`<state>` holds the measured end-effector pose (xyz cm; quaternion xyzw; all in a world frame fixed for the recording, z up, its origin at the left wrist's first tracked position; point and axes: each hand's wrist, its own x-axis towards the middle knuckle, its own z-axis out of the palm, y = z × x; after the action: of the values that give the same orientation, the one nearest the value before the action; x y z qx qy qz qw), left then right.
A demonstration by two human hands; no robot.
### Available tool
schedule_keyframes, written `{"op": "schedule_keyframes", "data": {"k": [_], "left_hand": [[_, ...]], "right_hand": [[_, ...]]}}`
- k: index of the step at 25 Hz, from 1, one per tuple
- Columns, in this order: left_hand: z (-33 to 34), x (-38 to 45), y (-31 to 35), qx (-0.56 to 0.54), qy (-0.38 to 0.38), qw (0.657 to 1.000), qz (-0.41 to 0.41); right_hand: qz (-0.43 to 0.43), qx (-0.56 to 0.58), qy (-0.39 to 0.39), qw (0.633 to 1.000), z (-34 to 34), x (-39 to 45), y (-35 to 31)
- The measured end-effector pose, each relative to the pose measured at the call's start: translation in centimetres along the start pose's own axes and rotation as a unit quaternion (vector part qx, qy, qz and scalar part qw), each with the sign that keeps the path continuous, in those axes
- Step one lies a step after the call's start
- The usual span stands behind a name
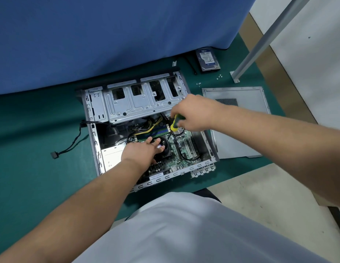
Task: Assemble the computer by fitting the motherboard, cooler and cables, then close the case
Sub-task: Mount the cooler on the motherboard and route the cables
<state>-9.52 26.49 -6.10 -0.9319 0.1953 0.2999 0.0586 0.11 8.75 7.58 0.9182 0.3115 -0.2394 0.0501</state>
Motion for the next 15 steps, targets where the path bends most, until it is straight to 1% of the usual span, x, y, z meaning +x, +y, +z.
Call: {"op": "schedule_keyframes", "data": {"k": [1, 2, 3, 4, 5, 6, 9, 11, 12, 13, 15], "left_hand": [[-0.1, 0.0, 0.0, -0.001, -0.004, 1.0, 0.001], [-0.1, 0.0, 0.0, -0.001, -0.007, 1.0, 0.002], [-0.2, 0.1, -0.1, -0.002, -0.008, 1.0, 0.003], [-0.2, 0.1, -0.1, -0.006, -0.011, 1.0, 0.003], [-0.2, 0.1, -0.1, -0.011, -0.017, 1.0, 0.003], [-0.3, 0.0, -0.1, -0.016, -0.023, 1.0, 0.002], [-0.3, 0.1, 0.0, -0.006, -0.016, 1.0, -0.006], [-0.3, 0.0, 0.1, -0.003, -0.016, 1.0, -0.009], [-0.2, -0.1, 0.1, -0.001, -0.016, 1.0, -0.008], [-0.2, -0.1, 0.1, 0.0, -0.016, 1.0, -0.005], [-0.2, 0.0, 0.0, -0.003, -0.014, 1.0, 0.0]], "right_hand": [[0.074, 0.056, 0.017, 0.995, 0.6, 0.0, -0.4], [0.148, 0.106, 0.032, 0.983, 1.4, -0.1, -1.1], [0.202, 0.124, 0.05, 0.97, 2.0, 0.1, -1.5], [0.222, 0.12, 0.061, 0.966, 2.3, 0.3, -1.9], [0.216, 0.117, 0.055, 0.968, 2.4, 0.6, -1.9], [0.181, 0.118, 0.041, 0.975, 2.1, 0.7, -1.7], [0.026, 0.084, -0.009, 0.996, 0.1, 0.7, -0.4], [-0.031, 0.051, -0.009, 0.998, -0.9, 0.6, 0.3], [-0.031, 0.042, 0.004, 0.999, -0.8, 0.5, 0.4], [-0.01, 0.046, 0.029, 0.998, -0.5, 0.4, 0.2], [0.074, 0.039, 0.077, 0.993, 0.6, 0.5, -0.6]]}}
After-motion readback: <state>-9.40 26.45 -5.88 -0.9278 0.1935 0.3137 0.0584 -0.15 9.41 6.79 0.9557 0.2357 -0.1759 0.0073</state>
